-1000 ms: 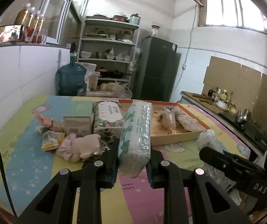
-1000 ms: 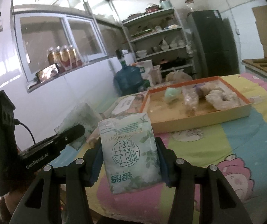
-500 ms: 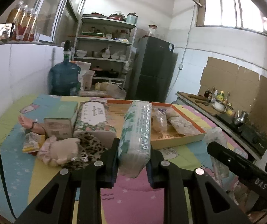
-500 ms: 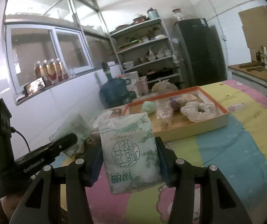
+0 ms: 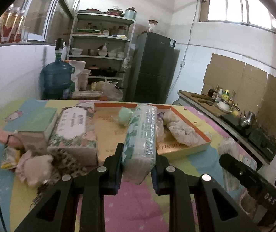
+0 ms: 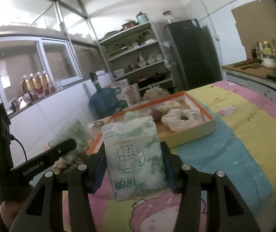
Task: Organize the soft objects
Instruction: 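Carry the tissue pack and printed packet in both grippers over the tray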
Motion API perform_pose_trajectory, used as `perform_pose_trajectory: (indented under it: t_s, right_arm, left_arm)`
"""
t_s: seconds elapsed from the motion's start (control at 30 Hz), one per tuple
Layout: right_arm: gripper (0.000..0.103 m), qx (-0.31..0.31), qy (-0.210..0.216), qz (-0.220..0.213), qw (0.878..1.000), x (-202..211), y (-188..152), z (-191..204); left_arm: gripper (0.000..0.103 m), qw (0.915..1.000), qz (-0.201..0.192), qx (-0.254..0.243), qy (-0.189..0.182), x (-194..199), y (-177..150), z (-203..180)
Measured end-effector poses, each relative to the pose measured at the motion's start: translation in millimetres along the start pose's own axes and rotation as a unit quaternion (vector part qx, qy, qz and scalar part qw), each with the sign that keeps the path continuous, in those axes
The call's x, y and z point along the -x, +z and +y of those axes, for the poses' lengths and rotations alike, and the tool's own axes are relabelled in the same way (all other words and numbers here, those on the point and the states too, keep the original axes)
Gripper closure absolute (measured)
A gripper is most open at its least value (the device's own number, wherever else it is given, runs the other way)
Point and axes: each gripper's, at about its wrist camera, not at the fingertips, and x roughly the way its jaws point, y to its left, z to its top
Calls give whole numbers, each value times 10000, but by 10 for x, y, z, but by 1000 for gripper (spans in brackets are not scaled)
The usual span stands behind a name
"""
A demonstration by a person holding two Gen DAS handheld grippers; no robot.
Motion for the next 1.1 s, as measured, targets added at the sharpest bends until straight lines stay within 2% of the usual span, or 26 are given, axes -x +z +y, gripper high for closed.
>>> perform_pose_trajectory:
  t_s: [0.27,0.57,0.7,0.87,1.1]
  right_arm:
    - [50,290,-196,-103,9993,-85,267,-50]
    - [50,227,-122,-28,9997,-410,683,-246]
    - [50,141,-34,172,9997,-678,901,-350]
    - [50,236,-209,526,9981,-1055,1088,-427]
    - [50,349,-252,1139,9926,-1547,944,-486]
  left_arm:
    - [78,9988,227,430,39,-381,186,-1]
    - [78,9985,226,462,210,-672,342,-119]
    - [78,9977,251,538,337,-794,429,-127]
    - [78,9969,401,546,389,-959,505,-133]
    - [78,9946,626,573,604,-1183,468,-82]
